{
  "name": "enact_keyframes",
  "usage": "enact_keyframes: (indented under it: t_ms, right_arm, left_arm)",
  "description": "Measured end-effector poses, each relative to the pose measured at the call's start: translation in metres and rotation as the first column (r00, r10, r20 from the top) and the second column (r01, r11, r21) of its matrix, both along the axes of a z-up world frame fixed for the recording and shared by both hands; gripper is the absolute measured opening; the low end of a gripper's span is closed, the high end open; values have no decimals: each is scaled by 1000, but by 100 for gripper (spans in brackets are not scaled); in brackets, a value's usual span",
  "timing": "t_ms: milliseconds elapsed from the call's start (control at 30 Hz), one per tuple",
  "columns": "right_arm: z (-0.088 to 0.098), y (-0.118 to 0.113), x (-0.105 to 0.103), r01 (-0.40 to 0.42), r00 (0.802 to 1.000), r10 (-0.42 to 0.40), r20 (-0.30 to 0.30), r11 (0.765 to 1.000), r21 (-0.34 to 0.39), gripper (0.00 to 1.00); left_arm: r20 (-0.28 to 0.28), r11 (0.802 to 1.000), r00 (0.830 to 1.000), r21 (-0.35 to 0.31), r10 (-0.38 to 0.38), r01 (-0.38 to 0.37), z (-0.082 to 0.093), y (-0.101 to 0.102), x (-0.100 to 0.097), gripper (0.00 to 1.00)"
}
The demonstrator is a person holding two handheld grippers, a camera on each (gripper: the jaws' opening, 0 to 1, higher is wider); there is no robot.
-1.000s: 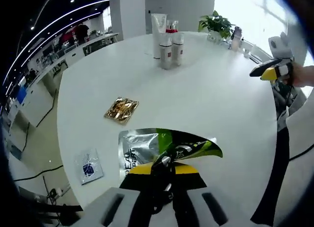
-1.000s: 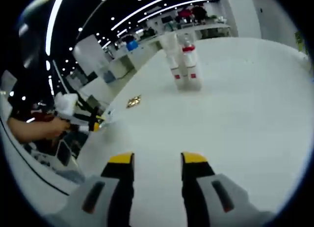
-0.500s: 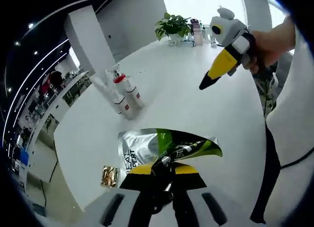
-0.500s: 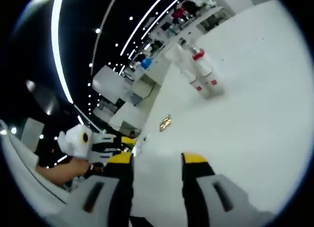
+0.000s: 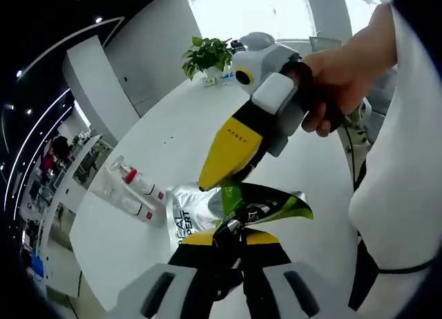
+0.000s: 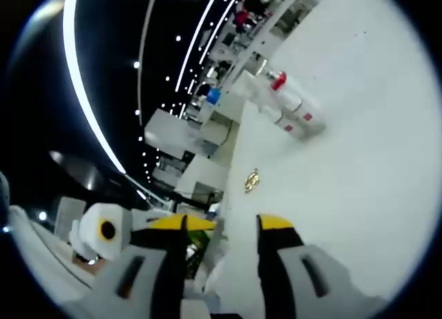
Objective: Arrange the skincare products in the storage area until every visible bottle or jar stands upright without overlapping.
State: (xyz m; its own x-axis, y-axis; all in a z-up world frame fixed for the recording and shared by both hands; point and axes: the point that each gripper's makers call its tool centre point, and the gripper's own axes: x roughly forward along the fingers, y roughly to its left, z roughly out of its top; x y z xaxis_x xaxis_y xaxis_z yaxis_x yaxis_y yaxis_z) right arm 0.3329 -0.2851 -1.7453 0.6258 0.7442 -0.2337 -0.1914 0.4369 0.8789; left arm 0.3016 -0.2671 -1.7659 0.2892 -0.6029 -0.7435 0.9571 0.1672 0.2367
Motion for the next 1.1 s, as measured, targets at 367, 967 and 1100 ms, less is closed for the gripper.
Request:
enact_keyframes:
  t_ms: [367,967,1100]
  right_arm:
    - [-8,-35,3,103,988,-93,-123,991,82,7]
    - [1,-62,10,130,988,-127,-87,991,32,0]
    - [13,-76,21,160,986,-157,-52,985,58,0]
  left_arm:
    - [43,986,986,33,-163,162,9,-47,-23,12]
    - [-10,996,997,-52,-76,76,11,-59,-25,31]
    - [-98,997,995,-73,16,-24,5,-49,-24,42]
